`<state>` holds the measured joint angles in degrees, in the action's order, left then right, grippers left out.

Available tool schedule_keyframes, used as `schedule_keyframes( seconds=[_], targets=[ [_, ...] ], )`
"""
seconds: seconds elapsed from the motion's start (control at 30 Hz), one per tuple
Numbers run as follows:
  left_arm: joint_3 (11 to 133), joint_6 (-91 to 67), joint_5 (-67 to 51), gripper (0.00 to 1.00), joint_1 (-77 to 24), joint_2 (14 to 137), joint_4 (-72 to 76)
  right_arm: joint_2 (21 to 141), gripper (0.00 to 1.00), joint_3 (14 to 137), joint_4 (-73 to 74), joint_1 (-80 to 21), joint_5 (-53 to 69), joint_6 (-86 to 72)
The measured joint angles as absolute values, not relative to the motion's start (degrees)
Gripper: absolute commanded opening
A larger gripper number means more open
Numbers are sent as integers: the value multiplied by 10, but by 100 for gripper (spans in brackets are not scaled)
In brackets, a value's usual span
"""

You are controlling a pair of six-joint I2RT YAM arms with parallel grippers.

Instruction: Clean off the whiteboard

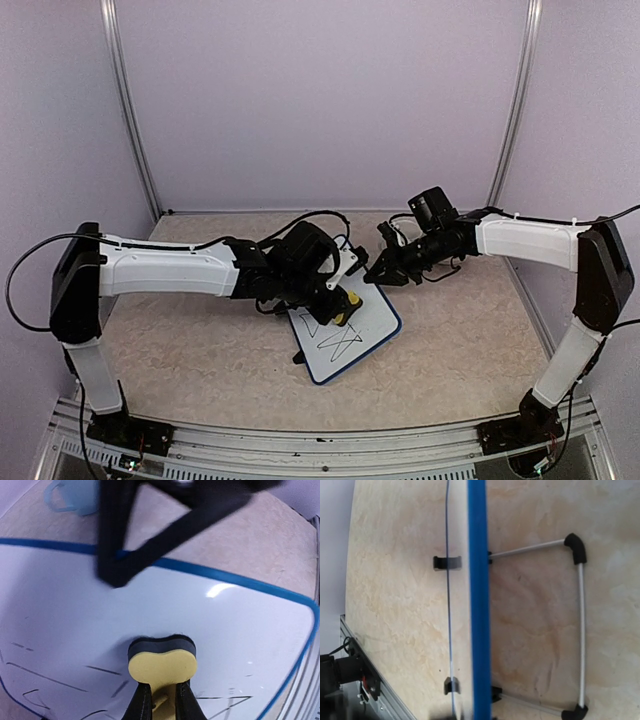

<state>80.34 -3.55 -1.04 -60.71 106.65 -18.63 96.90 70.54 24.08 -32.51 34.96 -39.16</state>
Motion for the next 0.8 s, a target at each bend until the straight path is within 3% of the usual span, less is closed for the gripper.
schedule_keyframes(
  seconds=[0.2,0.6,0.8],
  targets=[
    [757,-35,15,0,-558,1053,-180,969,0,705,241,-326,349,-399],
    [750,-36,-13,0,-693,1037,-157,969,0,705,241,-327,350,-395],
    [733,-81,-36,0,-671,1037,-128,969,0,705,236,-327,350,-382]
  ],
)
